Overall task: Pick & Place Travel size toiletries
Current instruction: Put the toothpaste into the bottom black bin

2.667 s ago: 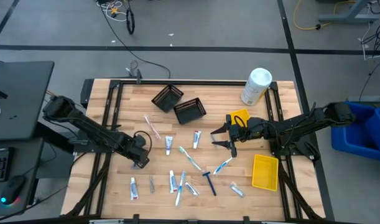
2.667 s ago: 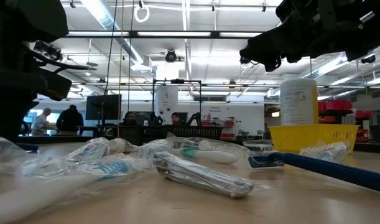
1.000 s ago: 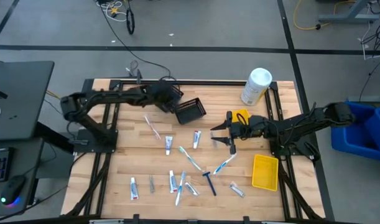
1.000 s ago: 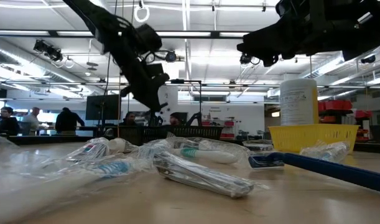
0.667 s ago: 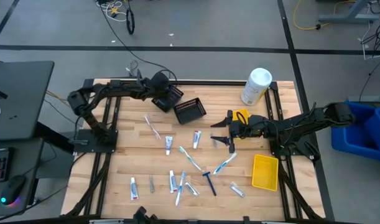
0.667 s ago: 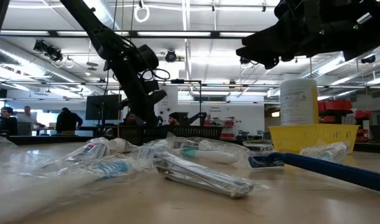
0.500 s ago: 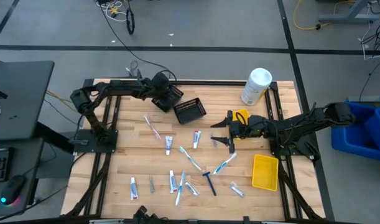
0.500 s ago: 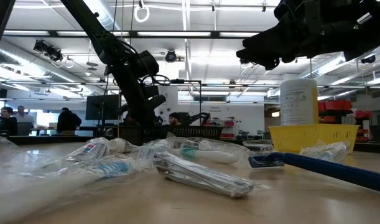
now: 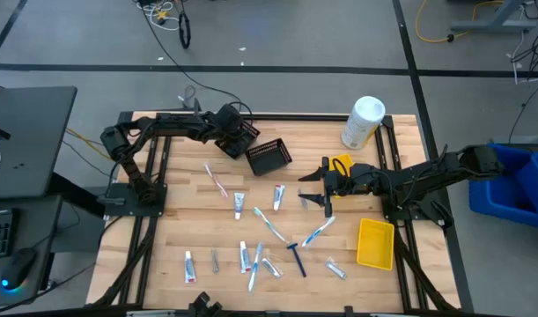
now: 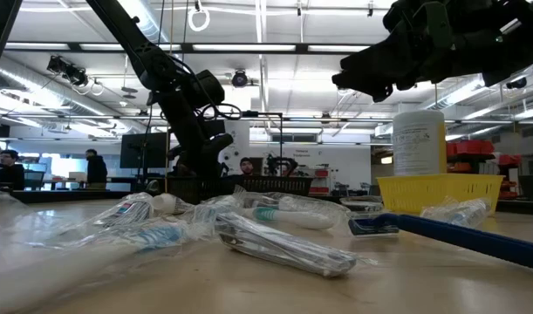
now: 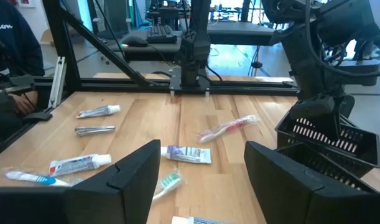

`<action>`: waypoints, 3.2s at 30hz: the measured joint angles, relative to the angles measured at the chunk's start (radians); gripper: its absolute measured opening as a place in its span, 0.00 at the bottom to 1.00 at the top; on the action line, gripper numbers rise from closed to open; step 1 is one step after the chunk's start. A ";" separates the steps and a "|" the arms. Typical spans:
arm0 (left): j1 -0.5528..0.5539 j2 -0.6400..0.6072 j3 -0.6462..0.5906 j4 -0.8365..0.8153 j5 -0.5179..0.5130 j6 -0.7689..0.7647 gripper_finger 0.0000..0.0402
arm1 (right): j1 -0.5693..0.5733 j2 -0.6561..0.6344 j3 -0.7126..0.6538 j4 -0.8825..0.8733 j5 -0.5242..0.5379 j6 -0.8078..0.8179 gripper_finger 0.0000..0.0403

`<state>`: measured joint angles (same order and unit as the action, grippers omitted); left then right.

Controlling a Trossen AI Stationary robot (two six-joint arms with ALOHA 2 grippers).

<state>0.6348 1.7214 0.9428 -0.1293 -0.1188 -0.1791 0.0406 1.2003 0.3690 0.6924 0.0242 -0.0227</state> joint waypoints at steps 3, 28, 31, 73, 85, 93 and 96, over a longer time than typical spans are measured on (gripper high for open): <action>-0.003 -0.010 0.000 -0.019 0.002 0.005 0.35 | 0.000 0.000 0.000 -0.005 0.000 0.016 0.62; -0.706 -0.425 0.001 -0.486 -0.174 -0.520 0.31 | 0.006 0.000 0.000 -0.013 0.000 0.043 0.69; -0.814 -0.426 0.000 -0.479 -0.208 -0.616 0.31 | 0.014 0.000 0.000 -0.014 0.000 0.045 0.69; -1.066 -0.148 0.000 -0.438 -0.471 -1.179 0.31 | 0.072 0.383 0.156 0.164 -0.017 0.033 0.73; -0.971 -0.148 0.000 -0.437 -0.438 -1.169 0.31 | 0.072 0.392 0.156 0.138 0.000 0.033 0.75; -0.936 -0.148 0.000 -0.437 -0.423 -0.994 0.31 | 0.071 0.392 0.156 0.135 0.000 -0.001 0.72; -0.933 -0.148 0.000 -0.436 -0.380 -0.971 0.31 | 0.071 0.392 0.156 0.135 0.000 -0.009 0.71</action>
<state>-0.2978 1.5730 0.9428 -0.5655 -0.4991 -1.1504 0.1120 1.5925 0.5251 0.8272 0.0246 -0.0315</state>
